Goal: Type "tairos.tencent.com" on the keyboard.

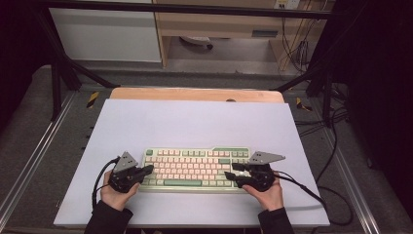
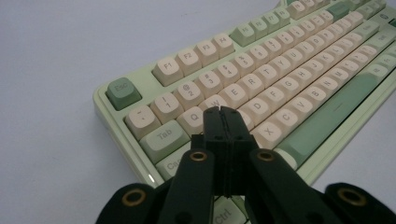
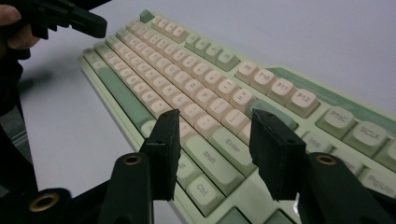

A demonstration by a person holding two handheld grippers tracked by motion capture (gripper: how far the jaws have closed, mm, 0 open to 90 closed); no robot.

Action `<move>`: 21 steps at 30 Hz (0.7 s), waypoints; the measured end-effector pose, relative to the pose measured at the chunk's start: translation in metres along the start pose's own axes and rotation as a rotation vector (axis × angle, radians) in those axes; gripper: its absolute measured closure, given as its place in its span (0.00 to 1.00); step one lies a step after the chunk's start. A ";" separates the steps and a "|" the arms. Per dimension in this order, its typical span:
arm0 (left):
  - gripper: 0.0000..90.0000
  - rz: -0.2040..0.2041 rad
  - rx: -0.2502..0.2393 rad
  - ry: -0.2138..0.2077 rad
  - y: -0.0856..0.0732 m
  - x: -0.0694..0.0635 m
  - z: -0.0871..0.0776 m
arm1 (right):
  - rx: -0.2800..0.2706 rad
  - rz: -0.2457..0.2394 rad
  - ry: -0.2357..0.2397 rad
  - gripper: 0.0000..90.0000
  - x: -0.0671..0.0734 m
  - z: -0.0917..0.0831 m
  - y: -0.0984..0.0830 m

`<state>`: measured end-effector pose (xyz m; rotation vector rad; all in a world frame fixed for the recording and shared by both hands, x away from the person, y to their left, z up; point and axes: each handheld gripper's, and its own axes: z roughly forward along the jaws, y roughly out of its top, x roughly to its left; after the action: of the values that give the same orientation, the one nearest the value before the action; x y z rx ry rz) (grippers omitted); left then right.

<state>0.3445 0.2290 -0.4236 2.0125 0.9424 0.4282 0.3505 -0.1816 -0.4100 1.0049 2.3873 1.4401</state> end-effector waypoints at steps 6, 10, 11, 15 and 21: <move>1.00 0.001 0.000 0.000 0.000 0.000 0.000 | -0.008 0.006 0.013 0.75 0.006 0.013 0.008; 1.00 0.000 0.000 -0.001 0.000 0.000 0.000 | -0.010 0.007 0.017 0.85 0.010 0.024 0.013; 1.00 0.001 0.000 0.000 0.000 0.000 0.000 | -0.014 0.011 0.018 0.87 0.011 0.026 0.014; 1.00 0.001 -0.001 0.000 0.000 0.000 0.000 | -0.019 0.019 0.022 0.93 0.013 0.033 0.017; 1.00 0.000 -0.003 0.001 0.000 0.000 0.000 | -0.013 0.028 0.027 1.00 0.017 0.048 0.022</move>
<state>0.3446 0.2294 -0.4235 2.0104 0.9417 0.4307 0.3699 -0.1299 -0.4129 1.0269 2.3886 1.4862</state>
